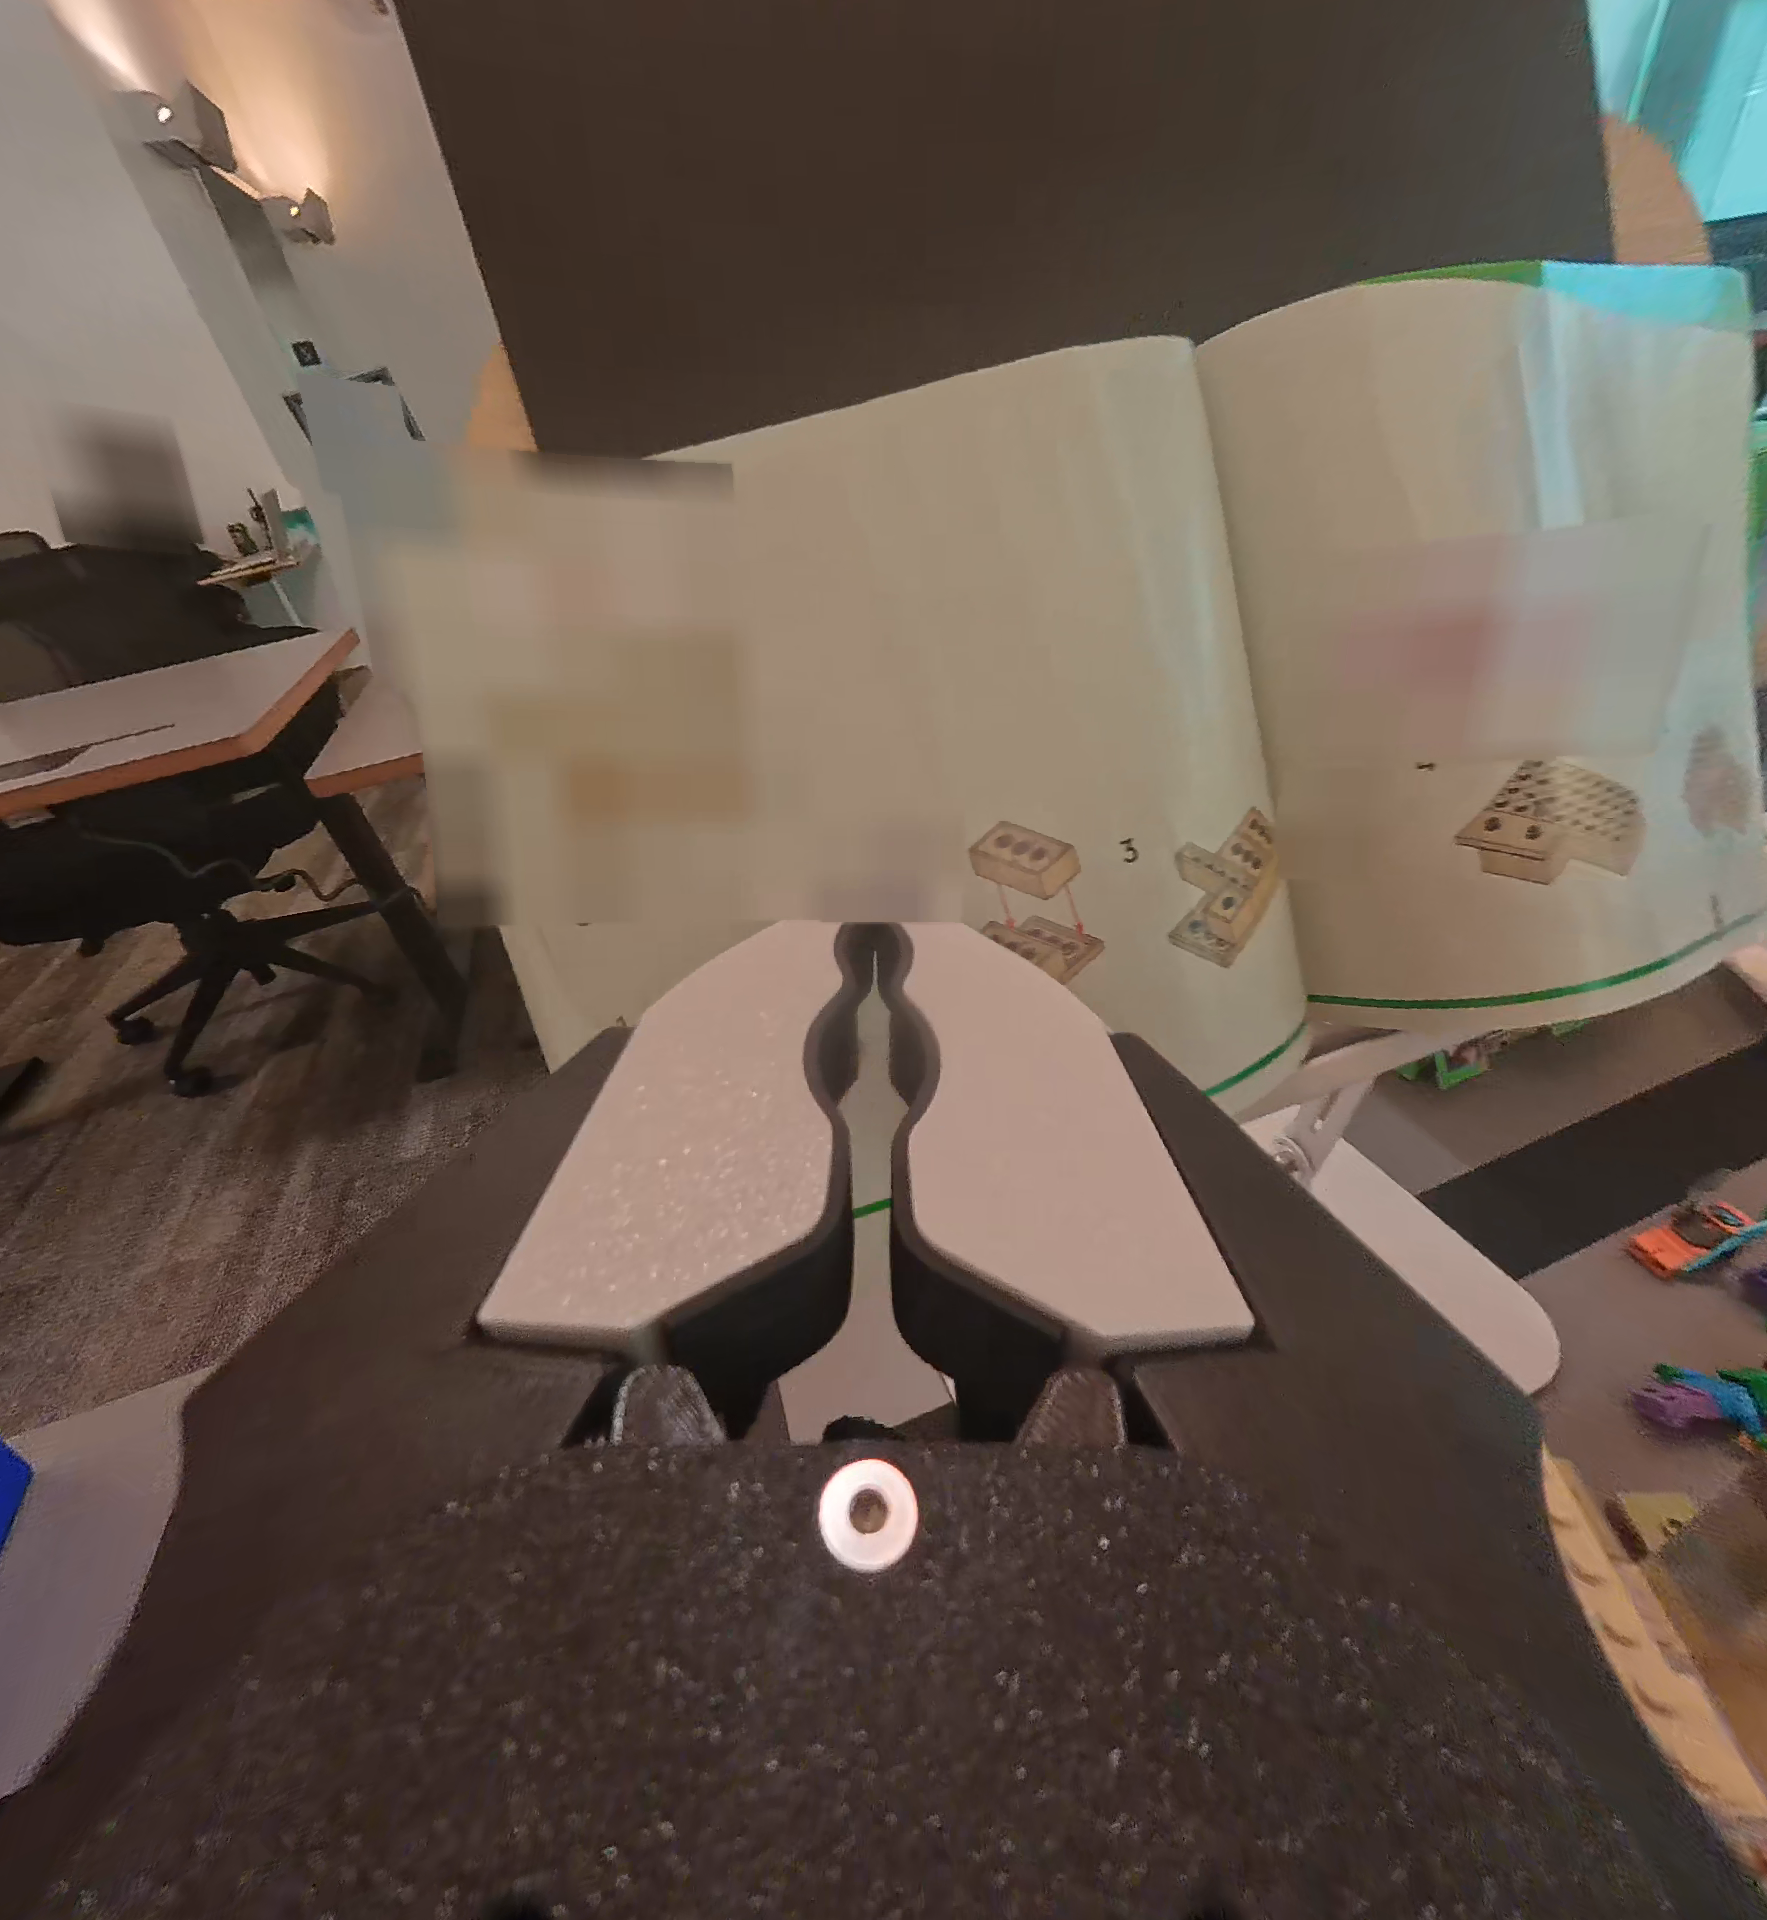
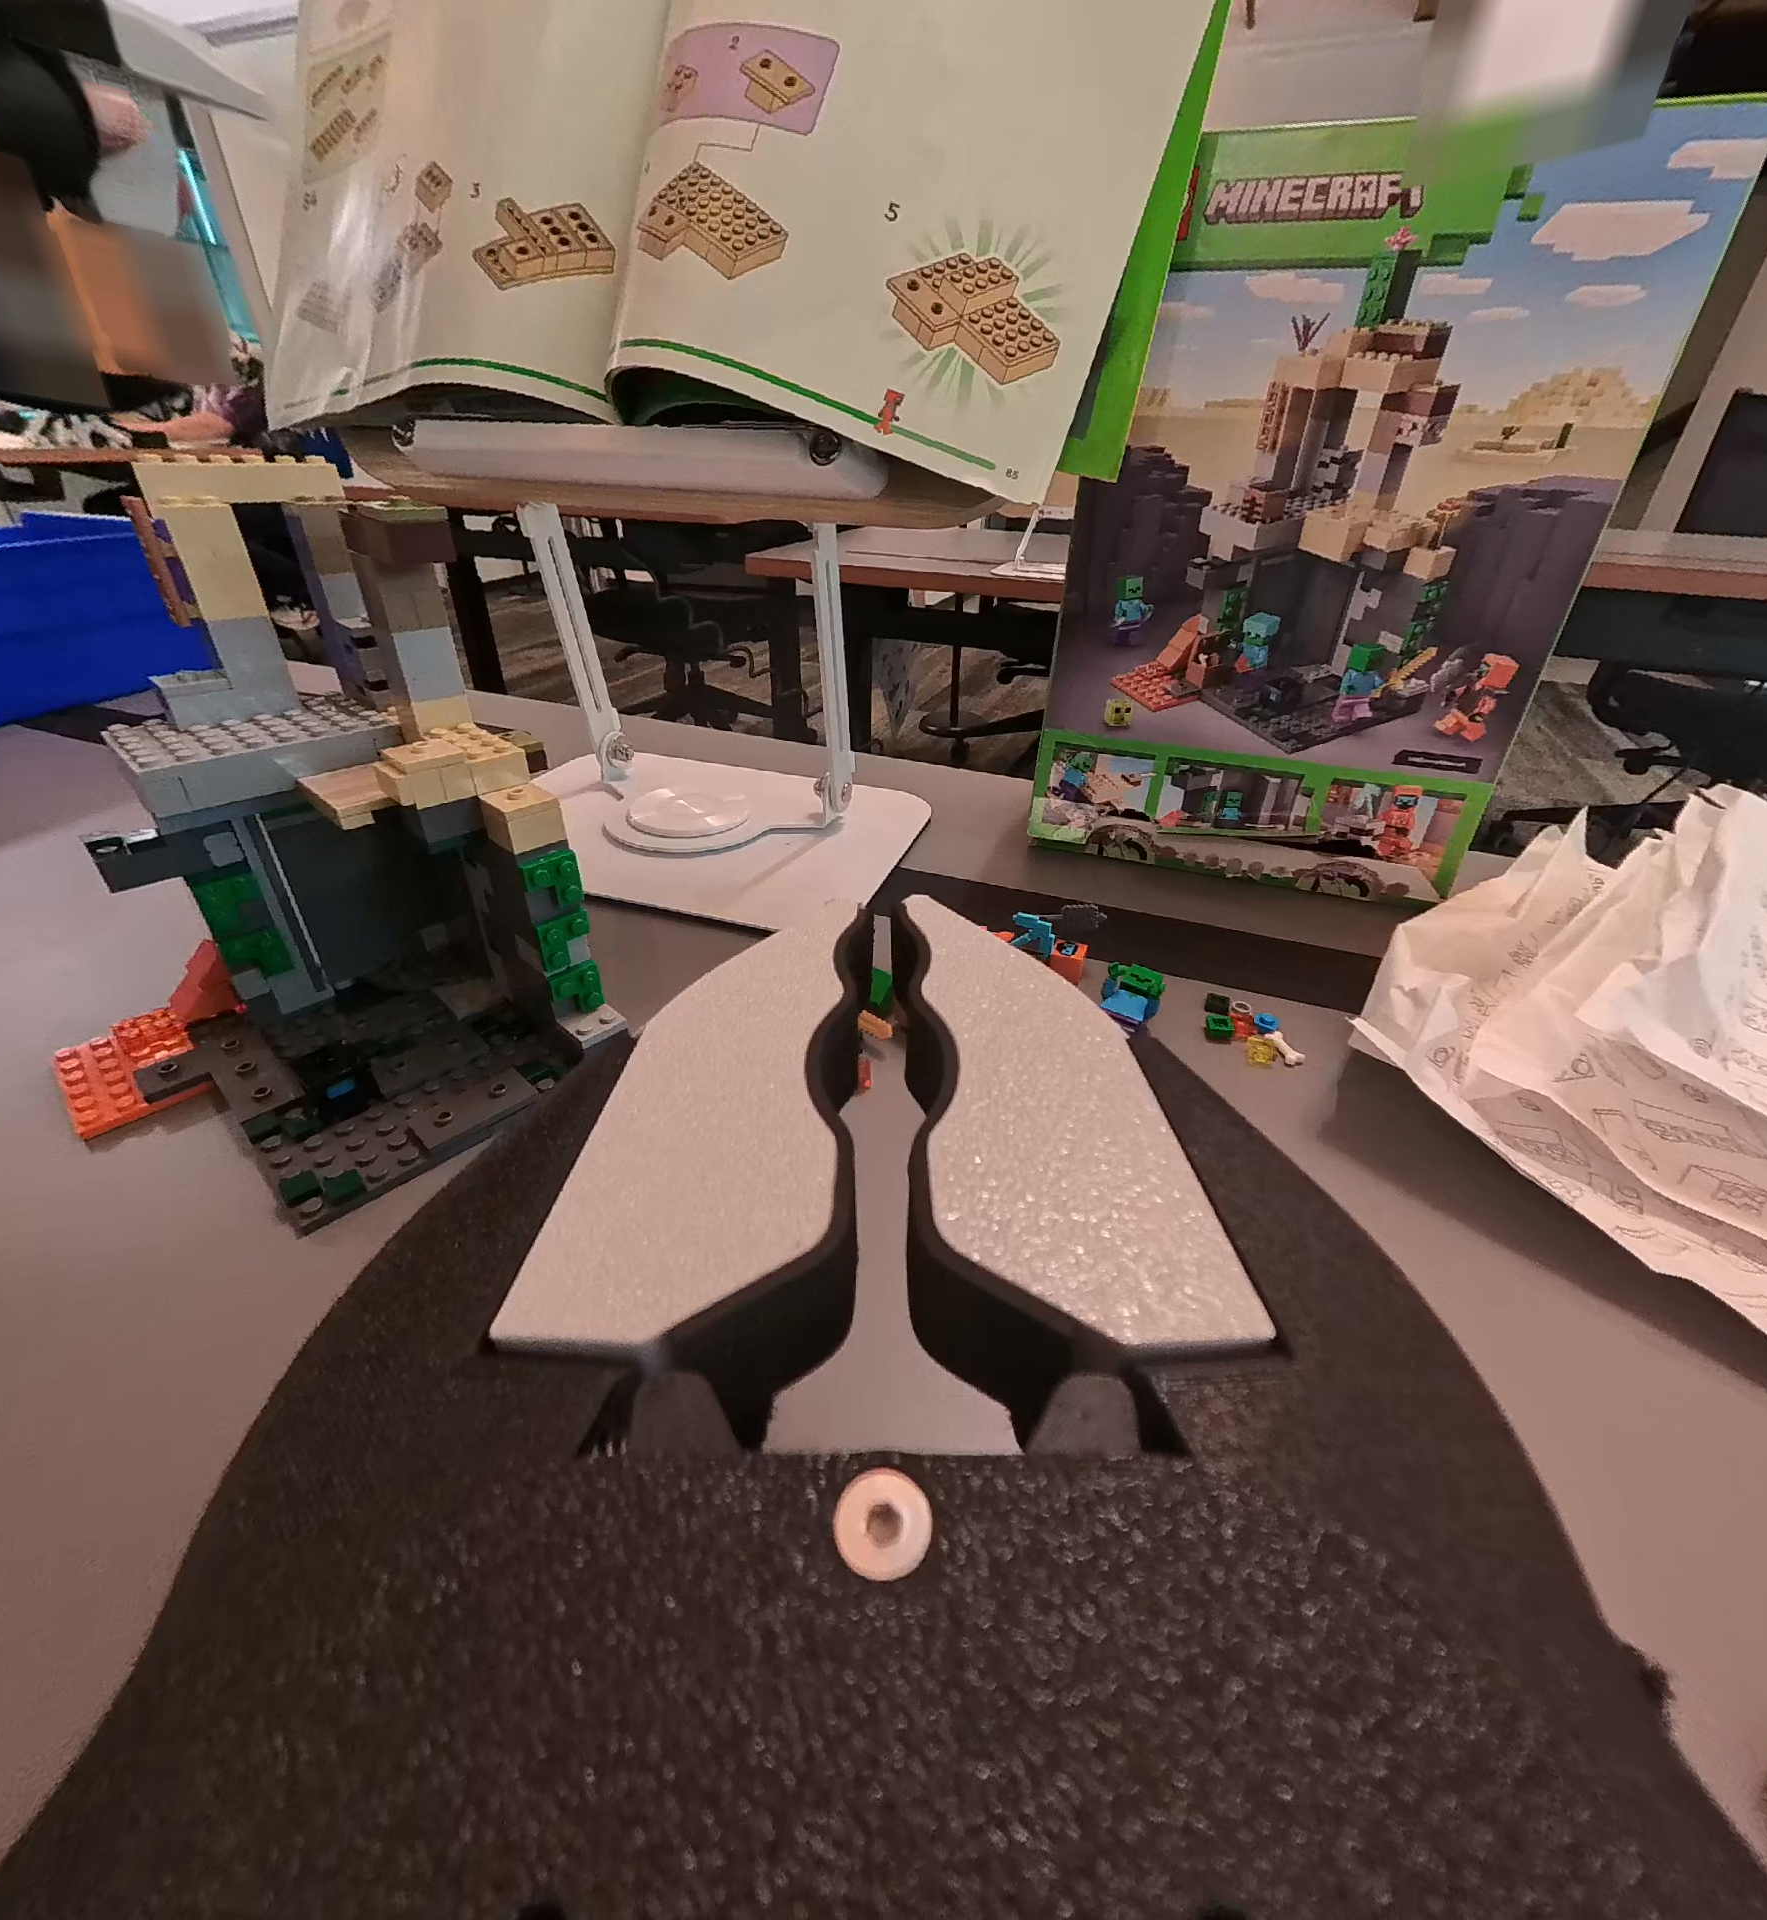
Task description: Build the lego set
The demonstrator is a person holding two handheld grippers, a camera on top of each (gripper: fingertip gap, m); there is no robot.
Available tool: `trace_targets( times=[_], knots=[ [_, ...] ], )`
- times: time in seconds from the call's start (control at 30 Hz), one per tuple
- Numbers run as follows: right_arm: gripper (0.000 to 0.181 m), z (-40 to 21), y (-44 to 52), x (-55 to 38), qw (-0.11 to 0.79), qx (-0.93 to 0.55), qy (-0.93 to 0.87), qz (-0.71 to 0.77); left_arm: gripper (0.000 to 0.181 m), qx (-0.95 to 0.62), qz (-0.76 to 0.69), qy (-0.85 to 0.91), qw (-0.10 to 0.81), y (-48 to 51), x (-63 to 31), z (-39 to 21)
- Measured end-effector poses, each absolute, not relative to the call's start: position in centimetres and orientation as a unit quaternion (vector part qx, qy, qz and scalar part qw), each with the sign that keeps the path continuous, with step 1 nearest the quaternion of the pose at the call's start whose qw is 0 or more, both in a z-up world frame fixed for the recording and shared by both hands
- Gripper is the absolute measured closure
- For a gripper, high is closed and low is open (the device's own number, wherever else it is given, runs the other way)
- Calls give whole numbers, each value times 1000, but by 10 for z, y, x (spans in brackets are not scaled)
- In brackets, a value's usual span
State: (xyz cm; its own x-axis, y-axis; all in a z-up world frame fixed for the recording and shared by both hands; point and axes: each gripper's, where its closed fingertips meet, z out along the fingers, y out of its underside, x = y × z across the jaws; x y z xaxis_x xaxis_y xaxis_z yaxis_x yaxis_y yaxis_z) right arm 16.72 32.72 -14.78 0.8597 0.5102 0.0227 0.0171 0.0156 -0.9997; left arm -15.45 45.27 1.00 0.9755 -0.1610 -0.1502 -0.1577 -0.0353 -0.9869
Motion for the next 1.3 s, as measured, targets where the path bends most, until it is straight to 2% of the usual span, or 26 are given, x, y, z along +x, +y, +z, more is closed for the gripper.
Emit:
trace_targets(
  times=[0.3,0.37,0.47,0.57,0.8,0.9,1.1,1.2,1.3],
  knots=[
    [178,-148,325,166,685,-677,-200,179,180,-730,-48,167,661,396,-118,-1],
    [178,-149,323,165,685,-676,-204,178,166,-739,-61,182,646,375,-112,-3],
    [178,-149,321,166,685,-676,-205,180,162,-735,-56,199,646,336,-113,3],
    [178,-148,319,165,685,-674,-208,184,154,-742,-45,210,634,293,-130,9],
    [178,-149,316,161,684,-673,-213,184,150,-784,53,192,587,211,-232,17],
    [178,-150,316,161,684,-674,-214,181,153,-826,109,190,519,180,-298,1],
    [178,-152,316,160,681,-676,-222,174,156,-929,180,210,245,103,-439,-100],
    [178,-155,316,158,680,-677,-227,169,154,-945,179,240,135,70,-473,-149],
    [178,-156,315,157,679,-677,-230,165,153,-948,171,257,74,57,-486,-177]
  ],
)
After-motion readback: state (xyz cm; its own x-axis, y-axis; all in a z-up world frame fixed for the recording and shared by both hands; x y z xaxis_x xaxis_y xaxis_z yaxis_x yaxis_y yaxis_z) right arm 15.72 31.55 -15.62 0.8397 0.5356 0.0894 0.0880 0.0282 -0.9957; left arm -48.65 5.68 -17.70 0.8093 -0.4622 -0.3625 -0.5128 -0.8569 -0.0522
